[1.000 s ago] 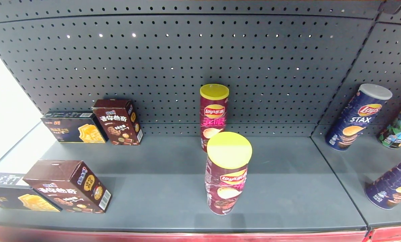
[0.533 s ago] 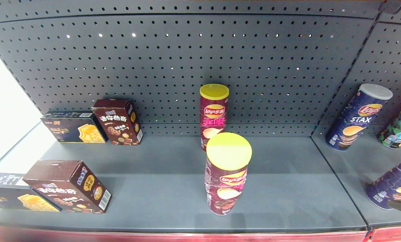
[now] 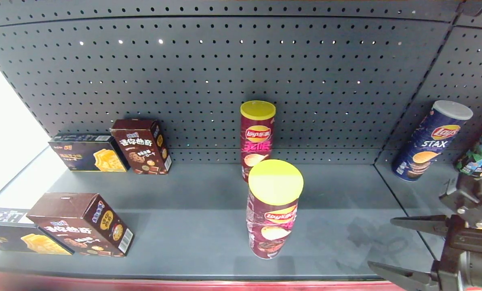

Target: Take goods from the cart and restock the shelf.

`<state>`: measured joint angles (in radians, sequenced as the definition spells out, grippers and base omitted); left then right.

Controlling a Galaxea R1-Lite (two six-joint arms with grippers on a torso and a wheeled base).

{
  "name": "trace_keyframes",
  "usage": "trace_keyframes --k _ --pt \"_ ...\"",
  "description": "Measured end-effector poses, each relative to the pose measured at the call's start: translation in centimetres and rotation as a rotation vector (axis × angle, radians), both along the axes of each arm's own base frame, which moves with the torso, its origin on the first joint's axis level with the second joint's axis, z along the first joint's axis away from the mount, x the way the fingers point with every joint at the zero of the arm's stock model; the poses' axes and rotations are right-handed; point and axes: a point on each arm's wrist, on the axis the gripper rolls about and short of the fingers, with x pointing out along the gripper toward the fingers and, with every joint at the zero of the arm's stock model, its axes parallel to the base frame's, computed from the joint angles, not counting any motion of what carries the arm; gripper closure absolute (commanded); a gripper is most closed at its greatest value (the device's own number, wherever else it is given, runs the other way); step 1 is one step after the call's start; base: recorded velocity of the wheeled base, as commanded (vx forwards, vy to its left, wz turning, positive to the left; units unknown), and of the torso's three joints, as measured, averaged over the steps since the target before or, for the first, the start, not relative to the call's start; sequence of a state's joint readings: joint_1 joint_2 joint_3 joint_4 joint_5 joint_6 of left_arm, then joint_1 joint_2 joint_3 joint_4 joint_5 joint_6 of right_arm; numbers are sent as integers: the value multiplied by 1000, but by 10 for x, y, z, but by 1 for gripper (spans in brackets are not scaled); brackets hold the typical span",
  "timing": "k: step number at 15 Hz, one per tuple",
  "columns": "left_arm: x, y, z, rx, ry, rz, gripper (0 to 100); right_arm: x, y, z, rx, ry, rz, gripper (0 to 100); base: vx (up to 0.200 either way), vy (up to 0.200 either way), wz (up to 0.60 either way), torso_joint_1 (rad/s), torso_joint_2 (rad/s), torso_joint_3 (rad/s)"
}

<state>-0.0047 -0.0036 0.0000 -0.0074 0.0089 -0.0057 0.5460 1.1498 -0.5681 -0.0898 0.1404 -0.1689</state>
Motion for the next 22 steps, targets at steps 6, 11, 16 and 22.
trace_keyframes --k 6,11,16,22 --pt "0 0 0 0 0 0 0 42 34 8 -44 19 -9 0 0 0 0 0 0 0" --pt "0 0 0 0 0 0 0 67 61 13 -54 16 7 0 0 0 0 0 0 0" --pt "0 0 0 0 1 0 0 81 80 11 -54 30 -1 0 0 0 0 0 0 0" --pt "0 0 0 0 1 -1 0 81 88 7 -65 42 23 0 0 0 0 0 0 0"
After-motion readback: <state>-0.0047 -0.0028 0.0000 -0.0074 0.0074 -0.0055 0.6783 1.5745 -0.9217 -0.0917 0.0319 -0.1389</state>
